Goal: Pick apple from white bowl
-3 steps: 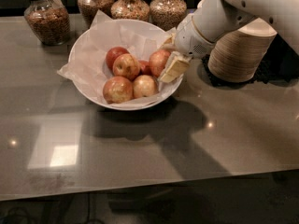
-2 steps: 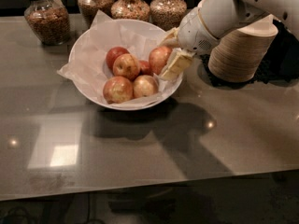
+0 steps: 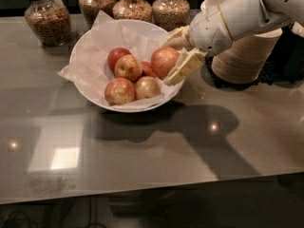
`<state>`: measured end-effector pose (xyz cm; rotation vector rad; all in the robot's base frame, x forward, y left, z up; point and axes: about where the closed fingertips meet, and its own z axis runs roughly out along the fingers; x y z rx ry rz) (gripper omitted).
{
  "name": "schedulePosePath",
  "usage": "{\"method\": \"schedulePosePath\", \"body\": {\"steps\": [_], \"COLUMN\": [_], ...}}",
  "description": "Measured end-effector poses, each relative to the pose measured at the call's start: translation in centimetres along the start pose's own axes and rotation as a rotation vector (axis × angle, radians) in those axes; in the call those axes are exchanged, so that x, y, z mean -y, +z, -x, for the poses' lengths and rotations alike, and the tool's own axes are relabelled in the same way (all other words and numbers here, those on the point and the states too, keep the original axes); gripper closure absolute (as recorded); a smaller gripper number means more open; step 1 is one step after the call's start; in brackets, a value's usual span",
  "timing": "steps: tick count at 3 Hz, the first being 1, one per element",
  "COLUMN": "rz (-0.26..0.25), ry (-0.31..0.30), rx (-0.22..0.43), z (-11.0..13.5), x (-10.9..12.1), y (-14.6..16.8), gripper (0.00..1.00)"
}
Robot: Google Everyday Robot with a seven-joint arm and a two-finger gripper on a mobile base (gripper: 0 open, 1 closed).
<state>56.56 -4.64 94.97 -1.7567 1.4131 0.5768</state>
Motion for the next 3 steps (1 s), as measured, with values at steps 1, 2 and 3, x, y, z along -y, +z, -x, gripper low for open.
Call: {"method": "schedulePosePath", "body": {"steps": [1, 2, 3], "rz": [0.001, -0.022, -0.022], "ry": [-0.043, -0.131, -0.132], "rx": [0.113, 0.188, 0.188], "z": [3.0, 7.0, 7.1], "x": [-2.3, -4.9, -4.9], "y": [-1.3, -3.2, -3.2], "gripper": [1.00, 1.00, 1.00]}}
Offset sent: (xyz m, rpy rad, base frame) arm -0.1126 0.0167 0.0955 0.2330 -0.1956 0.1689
